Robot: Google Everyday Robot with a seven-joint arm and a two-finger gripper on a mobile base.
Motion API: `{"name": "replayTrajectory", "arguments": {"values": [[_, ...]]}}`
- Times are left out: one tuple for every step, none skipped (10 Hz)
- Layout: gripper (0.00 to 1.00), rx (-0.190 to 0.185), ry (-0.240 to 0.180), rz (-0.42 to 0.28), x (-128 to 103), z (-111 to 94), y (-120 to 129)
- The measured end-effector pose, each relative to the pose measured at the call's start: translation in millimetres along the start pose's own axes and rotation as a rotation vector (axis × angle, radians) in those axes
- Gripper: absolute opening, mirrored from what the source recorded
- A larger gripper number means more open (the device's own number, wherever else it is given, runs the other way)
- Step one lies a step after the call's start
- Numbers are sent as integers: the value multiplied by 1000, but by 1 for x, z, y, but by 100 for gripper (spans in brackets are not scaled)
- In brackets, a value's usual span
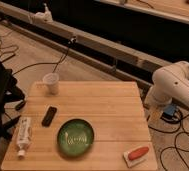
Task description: Place the pepper in the ceramic bowl
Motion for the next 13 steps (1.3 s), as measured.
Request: {"name": "replayTrajectory", "arguments": {"values": [[65,0,0,0,0,0,0],[65,0,0,0,0,0,0],[65,0,0,0,0,0,0],[65,0,0,0,0,0,0],[65,0,0,0,0,0,0],[65,0,0,0,0,0,0],[65,1,3,-2,0,-1,-1],[65,-5,11,-13,0,-2,1],[65,-17,20,-34,0,-1,6],[65,-30,17,-50,-3,1,12],[65,-48,-4,-65,-10,5,21],[65,-76,-53,-76,-22,9,34],[65,-98,-113,-83,-36,13,46]]}}
